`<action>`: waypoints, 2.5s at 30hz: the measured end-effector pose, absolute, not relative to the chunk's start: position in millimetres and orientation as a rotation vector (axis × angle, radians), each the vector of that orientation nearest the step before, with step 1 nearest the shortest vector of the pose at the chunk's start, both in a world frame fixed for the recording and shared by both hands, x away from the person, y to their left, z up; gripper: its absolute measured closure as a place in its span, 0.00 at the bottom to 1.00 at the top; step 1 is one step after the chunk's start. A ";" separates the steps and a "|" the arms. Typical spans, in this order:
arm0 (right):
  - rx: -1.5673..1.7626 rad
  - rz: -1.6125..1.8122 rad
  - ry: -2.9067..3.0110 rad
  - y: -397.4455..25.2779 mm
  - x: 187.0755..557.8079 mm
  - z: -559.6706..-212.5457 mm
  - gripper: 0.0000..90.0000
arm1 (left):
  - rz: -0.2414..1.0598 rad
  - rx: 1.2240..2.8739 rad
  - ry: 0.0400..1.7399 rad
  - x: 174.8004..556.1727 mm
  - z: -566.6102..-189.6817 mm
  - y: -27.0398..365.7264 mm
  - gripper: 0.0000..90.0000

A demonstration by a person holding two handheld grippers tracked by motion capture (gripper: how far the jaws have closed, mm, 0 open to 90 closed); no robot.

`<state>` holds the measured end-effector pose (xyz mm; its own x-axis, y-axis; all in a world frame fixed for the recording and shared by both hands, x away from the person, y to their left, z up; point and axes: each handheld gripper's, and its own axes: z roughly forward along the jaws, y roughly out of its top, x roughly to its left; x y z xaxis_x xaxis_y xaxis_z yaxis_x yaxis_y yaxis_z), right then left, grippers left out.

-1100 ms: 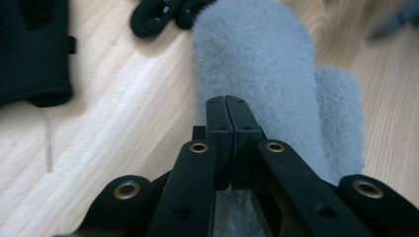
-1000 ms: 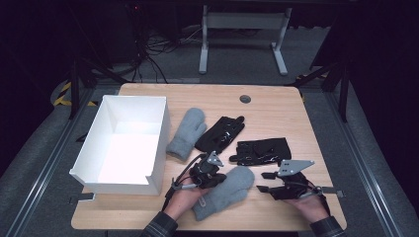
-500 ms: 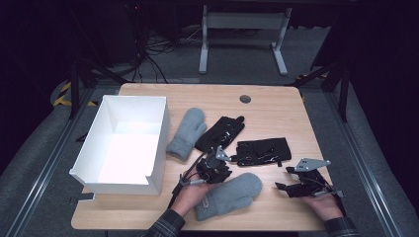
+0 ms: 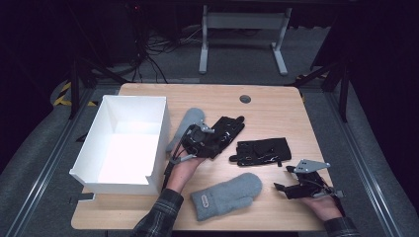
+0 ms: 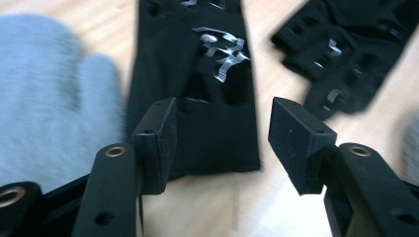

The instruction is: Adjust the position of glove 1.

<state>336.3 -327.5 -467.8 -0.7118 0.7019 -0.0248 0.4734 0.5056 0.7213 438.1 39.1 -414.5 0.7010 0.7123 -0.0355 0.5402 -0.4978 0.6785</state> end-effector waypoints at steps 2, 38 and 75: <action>0.982 1.033 2.430 -327.5 336.1 -468.8 0.18 | 0.339 2.222 0.967 445.3 -412.1 41.6 0.49; 0.983 1.041 2.422 -327.6 335.6 -469.6 0.17 | 0.508 2.209 1.353 508.0 -438.7 63.8 0.92; 0.988 1.039 2.418 -327.2 335.6 -469.6 0.17 | 0.221 2.179 0.843 432.6 -362.5 56.7 0.97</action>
<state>335.6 -327.2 -469.6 -0.7055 0.7083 -0.0260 0.4686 0.4937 0.7326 432.6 56.7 -362.5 0.7656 0.6342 -0.1080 0.4999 -0.4808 0.7204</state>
